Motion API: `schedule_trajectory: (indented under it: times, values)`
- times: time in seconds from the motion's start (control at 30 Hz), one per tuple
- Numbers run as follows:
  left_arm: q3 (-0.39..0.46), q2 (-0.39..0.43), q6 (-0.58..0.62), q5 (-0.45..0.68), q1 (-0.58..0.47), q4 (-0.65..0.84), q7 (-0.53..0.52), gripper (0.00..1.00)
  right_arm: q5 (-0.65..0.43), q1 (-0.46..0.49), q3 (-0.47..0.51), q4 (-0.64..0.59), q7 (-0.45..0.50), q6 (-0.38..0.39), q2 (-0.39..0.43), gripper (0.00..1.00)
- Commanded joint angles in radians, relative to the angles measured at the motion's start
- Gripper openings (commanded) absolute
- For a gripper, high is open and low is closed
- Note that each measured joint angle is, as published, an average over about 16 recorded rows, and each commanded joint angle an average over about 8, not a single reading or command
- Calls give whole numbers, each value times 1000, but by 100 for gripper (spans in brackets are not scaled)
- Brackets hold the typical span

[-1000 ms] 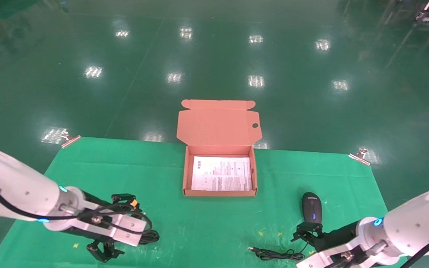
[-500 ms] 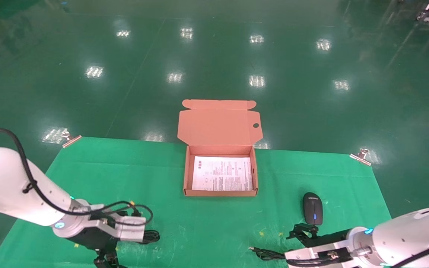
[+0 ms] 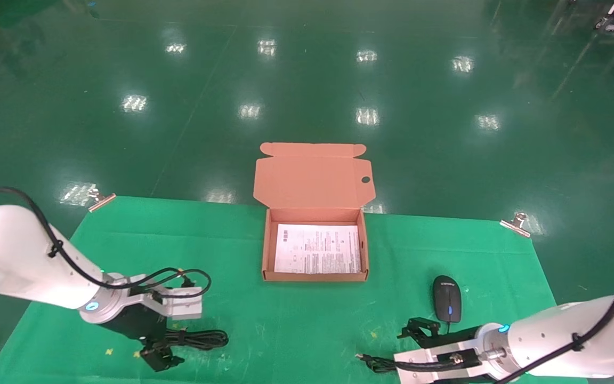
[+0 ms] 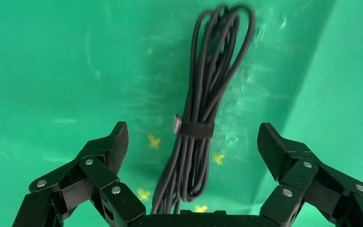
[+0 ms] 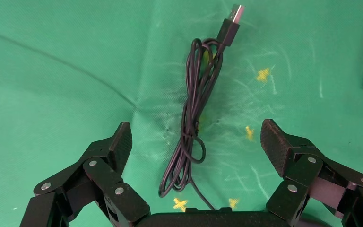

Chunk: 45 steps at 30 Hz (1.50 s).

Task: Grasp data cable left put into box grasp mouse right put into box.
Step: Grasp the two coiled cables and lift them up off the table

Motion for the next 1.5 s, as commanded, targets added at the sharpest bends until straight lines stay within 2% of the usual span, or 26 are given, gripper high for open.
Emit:
schedule_trajectory:
  times: [0.03,0.07,0.1,0.33,0.37,1.5]
  values:
    - [-3,12,-18,-3,-5,49,20,100,-2,0,-1,-28,-20,13,-14,100]
    - [-5,16,-24,-5,-6,65,32,100,-2,1,-2,-41,-29,16,-19,100]
    - [-6,20,-31,-8,-7,80,44,94,-1,2,-3,-54,-39,19,-24,100]
    - [-16,37,-52,-24,-9,151,97,6,10,6,-3,-113,-86,27,-46,14]
    - [-17,38,-53,-25,-9,156,100,0,11,6,-3,-117,-89,28,-47,2]
    - [-15,34,-48,-23,-8,138,93,0,10,6,-3,-105,-83,25,-43,0]
